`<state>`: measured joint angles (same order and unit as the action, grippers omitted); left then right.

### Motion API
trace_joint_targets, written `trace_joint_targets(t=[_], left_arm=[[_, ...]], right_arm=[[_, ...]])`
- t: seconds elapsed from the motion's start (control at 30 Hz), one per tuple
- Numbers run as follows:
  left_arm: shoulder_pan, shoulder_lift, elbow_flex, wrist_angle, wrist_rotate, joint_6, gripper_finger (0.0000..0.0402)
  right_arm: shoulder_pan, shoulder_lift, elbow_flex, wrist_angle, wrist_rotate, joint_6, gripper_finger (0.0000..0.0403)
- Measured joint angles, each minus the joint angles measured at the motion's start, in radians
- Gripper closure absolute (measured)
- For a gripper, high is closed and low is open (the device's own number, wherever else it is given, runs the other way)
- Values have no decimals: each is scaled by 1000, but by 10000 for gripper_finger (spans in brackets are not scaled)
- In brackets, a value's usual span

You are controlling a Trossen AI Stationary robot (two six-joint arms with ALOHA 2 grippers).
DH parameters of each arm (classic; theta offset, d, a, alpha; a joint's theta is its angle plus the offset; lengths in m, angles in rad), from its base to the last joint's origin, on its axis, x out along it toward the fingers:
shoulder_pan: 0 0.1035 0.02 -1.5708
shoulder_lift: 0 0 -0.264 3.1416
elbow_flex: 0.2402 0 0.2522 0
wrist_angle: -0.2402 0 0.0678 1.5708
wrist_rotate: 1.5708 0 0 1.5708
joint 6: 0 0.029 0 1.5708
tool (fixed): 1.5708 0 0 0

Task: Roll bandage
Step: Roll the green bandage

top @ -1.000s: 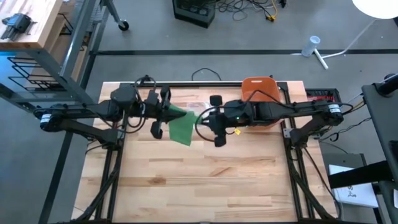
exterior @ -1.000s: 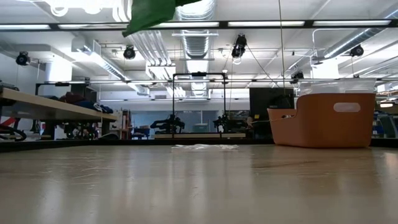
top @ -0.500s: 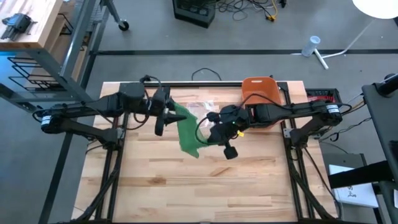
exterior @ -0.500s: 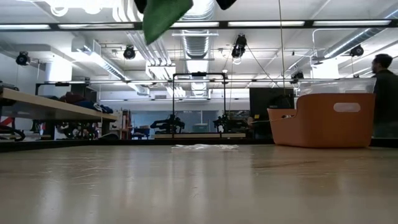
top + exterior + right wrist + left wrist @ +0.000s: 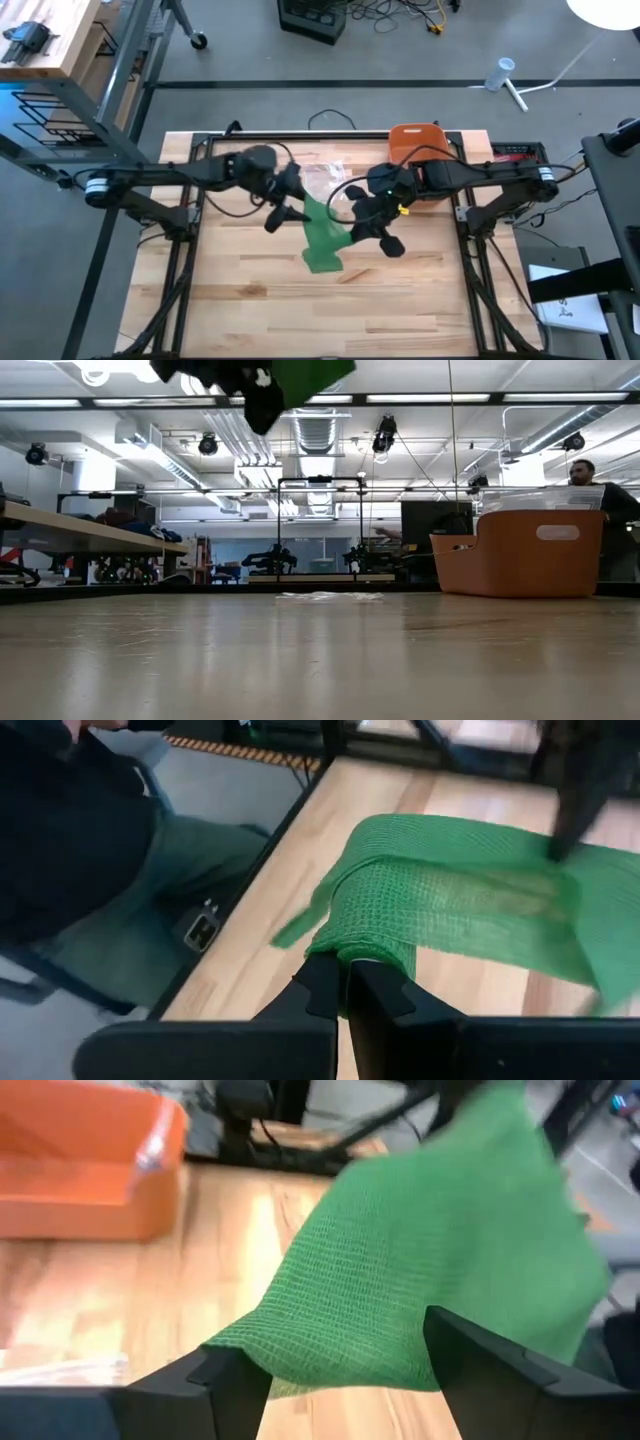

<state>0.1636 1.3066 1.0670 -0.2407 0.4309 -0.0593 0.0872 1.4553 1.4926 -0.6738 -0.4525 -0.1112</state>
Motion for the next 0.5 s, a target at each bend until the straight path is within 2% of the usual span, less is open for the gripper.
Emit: trace_joint_targets(t=[0.13,0.27,0.5], left_arm=[[-6,88,-1,51,49,51,148],[-12,174,-1,118,55,63,149],[-47,295,-2,208,58,167,165]], right_arm=[[-3,-7,37,-124,0,72,403],[-11,-7,45,-245,-6,141,403],[-11,-1,45,-376,-106,170,403]])
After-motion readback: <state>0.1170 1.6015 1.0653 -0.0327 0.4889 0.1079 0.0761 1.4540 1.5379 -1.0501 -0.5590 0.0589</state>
